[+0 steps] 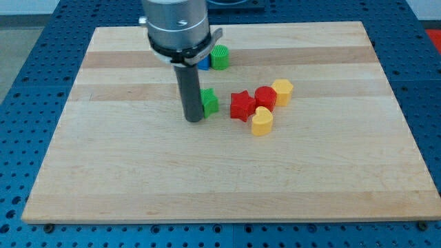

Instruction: Move the green star to the center

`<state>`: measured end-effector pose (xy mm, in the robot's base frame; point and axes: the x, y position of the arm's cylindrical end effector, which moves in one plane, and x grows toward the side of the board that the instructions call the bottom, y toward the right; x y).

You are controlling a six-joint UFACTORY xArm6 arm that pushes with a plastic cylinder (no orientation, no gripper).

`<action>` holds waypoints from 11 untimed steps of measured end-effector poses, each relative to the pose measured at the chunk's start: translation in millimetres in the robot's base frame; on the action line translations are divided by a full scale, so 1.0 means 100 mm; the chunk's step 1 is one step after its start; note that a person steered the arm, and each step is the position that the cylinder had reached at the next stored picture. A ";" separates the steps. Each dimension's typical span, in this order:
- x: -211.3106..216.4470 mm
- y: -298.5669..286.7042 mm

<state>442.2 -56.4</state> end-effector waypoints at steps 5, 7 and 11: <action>-0.57 0.65; -0.14 0.30; -0.71 0.32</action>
